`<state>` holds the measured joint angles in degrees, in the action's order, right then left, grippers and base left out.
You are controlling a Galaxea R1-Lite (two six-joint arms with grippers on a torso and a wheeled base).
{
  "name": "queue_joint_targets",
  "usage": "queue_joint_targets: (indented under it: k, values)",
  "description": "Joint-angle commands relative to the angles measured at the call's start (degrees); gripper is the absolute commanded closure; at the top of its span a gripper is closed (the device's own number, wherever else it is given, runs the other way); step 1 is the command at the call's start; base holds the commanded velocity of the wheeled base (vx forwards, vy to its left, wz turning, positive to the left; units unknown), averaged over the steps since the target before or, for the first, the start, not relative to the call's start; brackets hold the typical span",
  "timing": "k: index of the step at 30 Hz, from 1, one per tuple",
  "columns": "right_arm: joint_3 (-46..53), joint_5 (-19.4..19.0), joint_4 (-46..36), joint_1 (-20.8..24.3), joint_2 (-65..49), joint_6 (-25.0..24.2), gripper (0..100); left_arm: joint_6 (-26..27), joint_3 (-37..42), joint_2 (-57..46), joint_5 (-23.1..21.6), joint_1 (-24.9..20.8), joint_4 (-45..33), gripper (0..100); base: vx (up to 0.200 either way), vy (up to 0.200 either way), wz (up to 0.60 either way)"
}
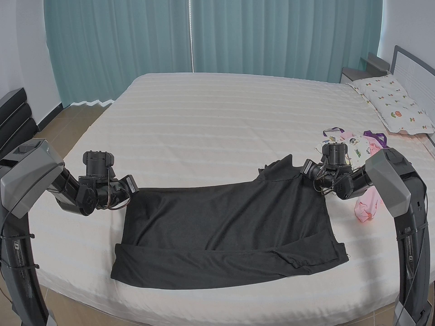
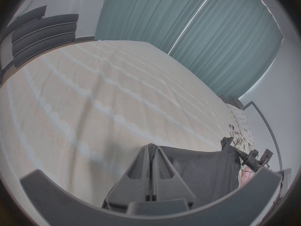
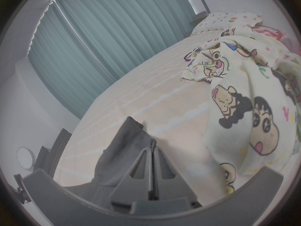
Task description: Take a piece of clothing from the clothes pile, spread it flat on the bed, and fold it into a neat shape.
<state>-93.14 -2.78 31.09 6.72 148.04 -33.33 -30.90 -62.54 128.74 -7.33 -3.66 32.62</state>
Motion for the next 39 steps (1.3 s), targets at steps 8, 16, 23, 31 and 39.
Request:
queue_joint_targets:
  k: [8,16,23,31,39]
  values:
    - [7.4,-1.1,2.5,-1.9,-8.6,-2.1,100,0.0,0.1,-3.5,0.0,1.7,-0.2,100,0.000,0.000,0.00]
    - [13.9,-2.8,11.5,-2.1,-11.4,-1.9,100,0.0,0.0,-3.9,0.0,3.1,0.0,100,0.000,0.000,0.00]
    - [14.7,-3.2,12.8,-2.4,-11.5,-1.7,100,-0.3,-0.2,-4.6,0.0,4.3,0.1,100,0.000,0.000,0.00]
    - [18.5,-3.6,12.5,-3.1,-14.5,-1.9,100,-0.3,2.0,-6.6,-0.1,4.4,-0.3,100,0.000,0.000,0.00]
    - [29.7,-9.1,12.8,-5.8,-21.7,-1.3,100,0.3,7.2,-10.7,-0.1,4.4,0.1,100,0.000,0.000,0.00]
